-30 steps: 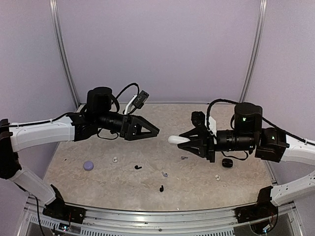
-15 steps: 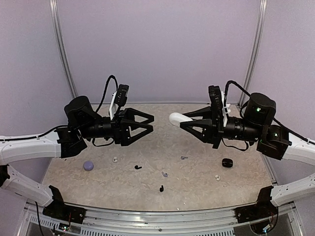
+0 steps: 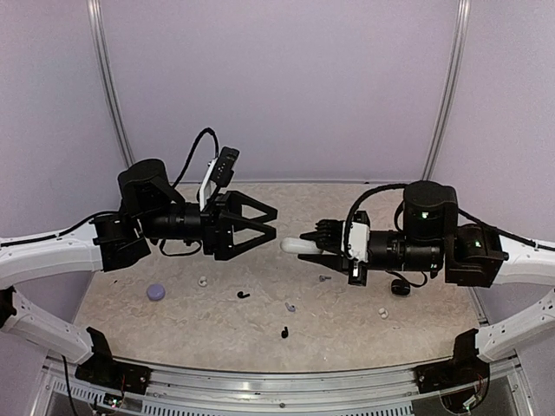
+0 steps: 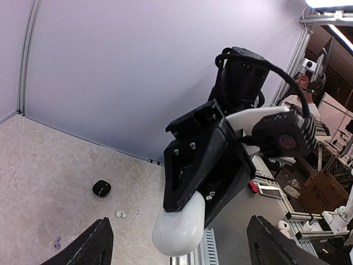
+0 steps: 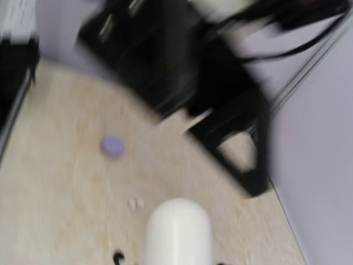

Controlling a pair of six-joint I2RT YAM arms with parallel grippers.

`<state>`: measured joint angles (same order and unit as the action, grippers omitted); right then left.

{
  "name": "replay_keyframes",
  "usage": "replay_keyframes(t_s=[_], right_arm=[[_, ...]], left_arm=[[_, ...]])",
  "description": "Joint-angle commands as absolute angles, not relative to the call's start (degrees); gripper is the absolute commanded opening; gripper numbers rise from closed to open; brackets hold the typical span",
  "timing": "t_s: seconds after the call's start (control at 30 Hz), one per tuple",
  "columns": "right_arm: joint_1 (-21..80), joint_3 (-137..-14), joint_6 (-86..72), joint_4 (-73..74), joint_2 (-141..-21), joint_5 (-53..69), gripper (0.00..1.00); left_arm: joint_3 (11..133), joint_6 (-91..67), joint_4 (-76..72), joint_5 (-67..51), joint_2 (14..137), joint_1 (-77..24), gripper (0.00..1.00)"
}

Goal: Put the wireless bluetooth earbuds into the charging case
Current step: Pass from the right arm to the left

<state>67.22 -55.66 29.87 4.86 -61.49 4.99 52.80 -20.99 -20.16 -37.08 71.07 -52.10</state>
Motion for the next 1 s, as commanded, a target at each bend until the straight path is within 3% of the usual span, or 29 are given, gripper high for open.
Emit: replay_keyframes(t_s=[0.0,0.47,0.77,0.97], right_arm=[[69.95,-55.64,38.21,5.90,-62.09,-3.30,0.01],[73.41,-55.42,44.05,5.08,-61.78,-6.55,0.01],[74.78,-54.68,45.18,4.93,-62.05,-7.38,0.01],[74.97,-54.35,45.11,4.63,-61.68,-6.97,0.01]], left_arm=[[56.96,-16.33,-13.41,-37.80,73.18,-53.64,0.84],[60.69,-19.67,-12.03,-42.69,80.60,-54.93,0.75],[60.52,-23.94,-16.35,-47.37,83.27,-55.85,0.59],[59.29,-26.53,-20.59,-49.72,83.26,-55.90,0.57]])
